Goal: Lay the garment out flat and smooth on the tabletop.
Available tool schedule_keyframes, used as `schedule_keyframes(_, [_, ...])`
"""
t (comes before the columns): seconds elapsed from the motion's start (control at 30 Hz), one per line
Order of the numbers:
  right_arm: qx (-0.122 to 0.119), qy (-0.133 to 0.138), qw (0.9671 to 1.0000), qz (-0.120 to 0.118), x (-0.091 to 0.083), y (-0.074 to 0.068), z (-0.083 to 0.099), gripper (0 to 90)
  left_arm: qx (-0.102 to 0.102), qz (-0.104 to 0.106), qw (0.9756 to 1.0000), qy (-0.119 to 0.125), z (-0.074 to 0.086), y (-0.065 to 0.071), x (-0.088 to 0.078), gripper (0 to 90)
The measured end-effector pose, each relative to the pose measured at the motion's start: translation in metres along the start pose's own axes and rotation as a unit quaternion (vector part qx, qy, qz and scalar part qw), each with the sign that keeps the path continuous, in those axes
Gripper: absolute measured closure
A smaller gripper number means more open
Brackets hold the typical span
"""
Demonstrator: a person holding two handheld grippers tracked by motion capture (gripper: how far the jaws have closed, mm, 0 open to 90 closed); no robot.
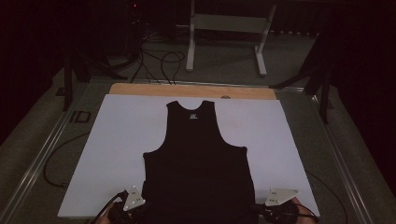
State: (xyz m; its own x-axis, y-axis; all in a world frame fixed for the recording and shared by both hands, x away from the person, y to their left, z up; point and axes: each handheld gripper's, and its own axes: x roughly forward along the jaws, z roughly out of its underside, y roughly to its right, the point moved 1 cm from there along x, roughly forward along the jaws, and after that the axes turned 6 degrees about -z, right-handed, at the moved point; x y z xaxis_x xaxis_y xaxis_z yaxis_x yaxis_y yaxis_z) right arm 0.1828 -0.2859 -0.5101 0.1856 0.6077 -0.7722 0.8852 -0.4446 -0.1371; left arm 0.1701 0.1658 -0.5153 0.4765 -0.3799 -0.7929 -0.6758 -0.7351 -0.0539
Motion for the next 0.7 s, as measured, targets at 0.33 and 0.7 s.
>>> schedule_keyframes(0.33, [0.016, 0.026, 0.9995, -0.006, -0.003, 0.005, 0.002, 65.3, -0.001, 0.014, 0.9999, -0.007, 0.01, 0.001, -0.01, 90.0])
schedule_keyframes(0.7, [0.079, 0.13, 0.9882, 0.019, -0.015, 0.021, -0.002, 32.3, -0.067, 0.002, 0.9893, 0.13, 0.005, -0.021, -0.027, 52.1])
